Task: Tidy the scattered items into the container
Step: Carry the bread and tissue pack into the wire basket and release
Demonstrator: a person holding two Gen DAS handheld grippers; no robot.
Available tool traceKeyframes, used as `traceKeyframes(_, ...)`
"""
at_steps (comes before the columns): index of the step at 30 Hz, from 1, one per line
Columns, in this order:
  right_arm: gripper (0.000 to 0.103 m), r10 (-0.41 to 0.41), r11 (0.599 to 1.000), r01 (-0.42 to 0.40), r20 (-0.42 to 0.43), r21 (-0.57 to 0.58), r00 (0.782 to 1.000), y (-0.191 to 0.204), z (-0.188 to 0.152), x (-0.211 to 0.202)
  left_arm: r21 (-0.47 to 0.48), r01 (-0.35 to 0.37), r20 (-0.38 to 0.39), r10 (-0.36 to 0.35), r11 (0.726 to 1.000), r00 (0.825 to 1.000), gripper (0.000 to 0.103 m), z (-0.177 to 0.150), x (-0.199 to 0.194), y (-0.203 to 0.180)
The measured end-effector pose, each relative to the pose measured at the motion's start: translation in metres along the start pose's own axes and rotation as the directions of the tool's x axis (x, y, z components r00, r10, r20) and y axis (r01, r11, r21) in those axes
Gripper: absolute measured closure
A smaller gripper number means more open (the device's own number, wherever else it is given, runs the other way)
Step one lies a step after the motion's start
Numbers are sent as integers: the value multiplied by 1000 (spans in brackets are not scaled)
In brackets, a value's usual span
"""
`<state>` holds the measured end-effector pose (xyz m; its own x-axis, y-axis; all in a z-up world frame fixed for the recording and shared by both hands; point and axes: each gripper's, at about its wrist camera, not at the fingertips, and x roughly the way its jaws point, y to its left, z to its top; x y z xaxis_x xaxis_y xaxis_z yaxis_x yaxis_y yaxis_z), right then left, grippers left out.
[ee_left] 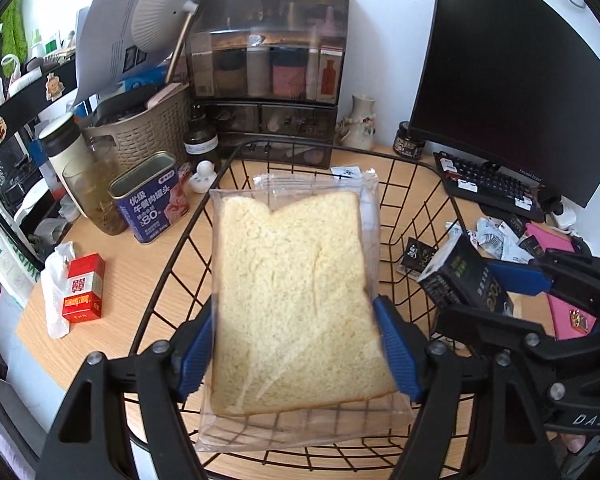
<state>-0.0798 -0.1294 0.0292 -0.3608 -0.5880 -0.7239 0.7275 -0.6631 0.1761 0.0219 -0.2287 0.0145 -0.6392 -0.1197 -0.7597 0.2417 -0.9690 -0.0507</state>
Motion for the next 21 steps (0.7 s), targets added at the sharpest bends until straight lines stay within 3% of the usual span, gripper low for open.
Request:
traceKeyframes(4,53,-19,1000,19,-9,-9,1000,2,2,3,1,-7,-20,7,1000,1000,24,0,4,2)
traceKeyframes(6,41,-47,999,47,-21,-19,999,5,1,5,12,-24,-22,24,1000,999,23,0,3,1)
traceKeyframes(7,40,-61,998,60,-20,-18,998,5,1,5,16,-39,-15,39,999,999,23,1,2,0)
traceKeyframes(9,39,-56,998,56,-19,-7,998,4,2,5,25,-61,2,61,998,998,22,1,-2,-2)
traceKeyframes(21,39,-83,996,82,33,47,996,-21,-8,-32,45,-22,13,22,999,1000,21,5,-13,-27)
